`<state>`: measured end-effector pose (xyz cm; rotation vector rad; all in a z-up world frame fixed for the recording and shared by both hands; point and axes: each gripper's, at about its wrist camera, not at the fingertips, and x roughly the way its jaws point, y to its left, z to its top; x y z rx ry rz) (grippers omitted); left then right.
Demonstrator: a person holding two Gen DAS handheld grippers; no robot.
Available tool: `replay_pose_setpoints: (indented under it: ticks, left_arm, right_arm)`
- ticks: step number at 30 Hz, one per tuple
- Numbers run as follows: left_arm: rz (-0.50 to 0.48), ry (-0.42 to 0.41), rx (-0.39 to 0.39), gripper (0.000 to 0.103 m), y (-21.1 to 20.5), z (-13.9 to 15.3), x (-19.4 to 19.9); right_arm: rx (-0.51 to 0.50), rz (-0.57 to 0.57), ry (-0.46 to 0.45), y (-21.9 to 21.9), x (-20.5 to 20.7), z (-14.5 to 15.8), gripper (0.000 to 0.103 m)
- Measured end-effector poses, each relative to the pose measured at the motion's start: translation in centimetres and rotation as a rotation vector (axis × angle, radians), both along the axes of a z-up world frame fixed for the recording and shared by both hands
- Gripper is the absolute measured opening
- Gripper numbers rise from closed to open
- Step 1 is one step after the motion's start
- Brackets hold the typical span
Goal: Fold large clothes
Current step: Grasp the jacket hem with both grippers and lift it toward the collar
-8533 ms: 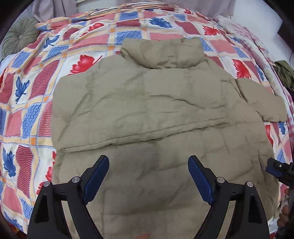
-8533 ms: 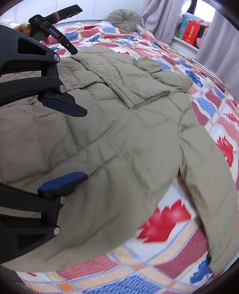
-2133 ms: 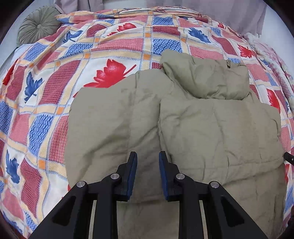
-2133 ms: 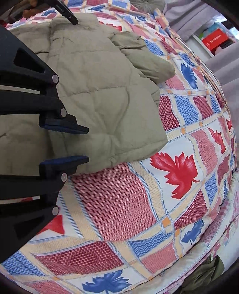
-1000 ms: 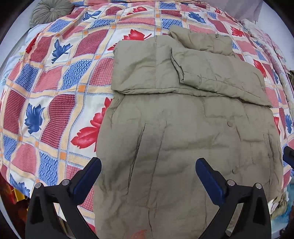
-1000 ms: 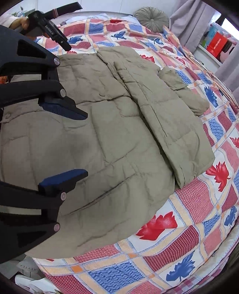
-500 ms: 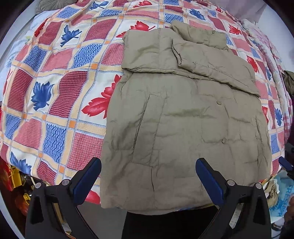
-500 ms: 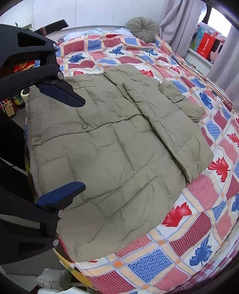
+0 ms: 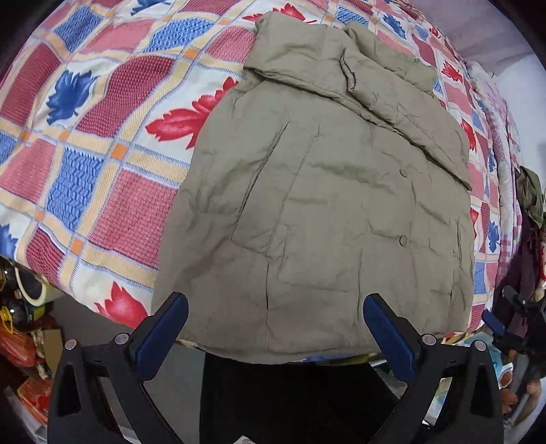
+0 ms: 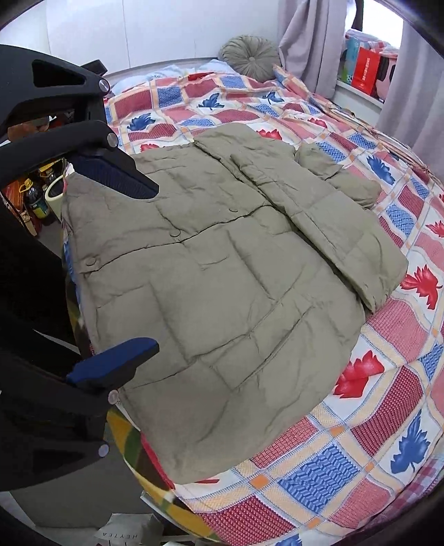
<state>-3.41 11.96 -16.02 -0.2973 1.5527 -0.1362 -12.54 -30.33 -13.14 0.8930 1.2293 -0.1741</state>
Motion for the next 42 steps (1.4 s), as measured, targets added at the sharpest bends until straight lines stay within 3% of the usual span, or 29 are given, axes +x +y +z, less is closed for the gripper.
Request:
replay_pose_setpoints:
  ticks: [6, 7, 9, 15, 24, 30, 33, 36, 37, 39, 40, 41, 42]
  left_arm:
    - [0.069, 0.108, -0.145, 0.103, 0.6, -3.4, -2.6]
    - [0.083, 0.124, -0.165, 0.103, 0.8, -3.8, -3.0]
    - [0.117, 0.159, -0.211, 0.103, 1.3, -4.9, -3.9]
    - [0.196, 0.236, -0.344, 0.103, 2.5, -8.1, -5.7]
    - [0.275, 0.276, -0.403, 0.103, 0.7, -11.7, -6.3]
    - [0.285, 0.196, -0.407, 0.102, -0.5, -10.5, -5.0]
    - [0.253, 0.151, -0.417, 0.081, -1.3, -9.4, -4.1]
    - [0.226, 0.139, -0.434, 0.045, -1.8, -9.0, -3.0]
    - [0.219, 0.138, -0.428, 0.031, -2.0, -8.9, -2.6]
    - [0.21, 0.13, -0.399, 0.027, -2.2, -8.5, -2.0]
    - [0.203, 0.122, -0.388, 0.021, -2.2, -8.1, -1.8]
    - [0.193, 0.113, -0.378, 0.014, -2.2, -7.8, -1.5]
    - [0.182, 0.105, -0.373, 0.014, -2.3, -7.4, -1.3]
  right_arm:
    - [0.104, -0.032, 0.025, -1.0, -2.0, -3.2, 0.088]
    - [0.128, -0.05, 0.037, -1.3, -2.4, -3.9, 0.096]
    - [0.194, -0.086, 0.071, -1.9, -3.6, -5.6, 0.103]
    - [0.382, -0.186, 0.165, -2.6, -7.2, -11.2, 0.103]
    - [0.447, -0.229, 0.104, -2.7, -6.4, -14.4, 0.103]
    - [0.485, -0.241, 0.049, -2.8, -5.3, -14.2, 0.103]
    - [0.517, -0.253, 0.02, -2.8, -5.0, -14.2, 0.103]
    - [0.551, -0.265, 0.005, -2.9, -4.8, -14.5, 0.102]
    - [0.553, -0.272, 0.005, -2.8, -4.8, -14.6, 0.1]
    - [0.554, -0.295, 0.019, -2.8, -4.7, -14.8, 0.079]
    - [0.55, -0.305, 0.039, -3.1, -4.8, -15.0, 0.054]
    - [0.547, -0.316, 0.065, -3.2, -4.9, -15.2, 0.036]
    - [0.546, -0.318, 0.076, -3.2, -4.9, -15.3, 0.027]
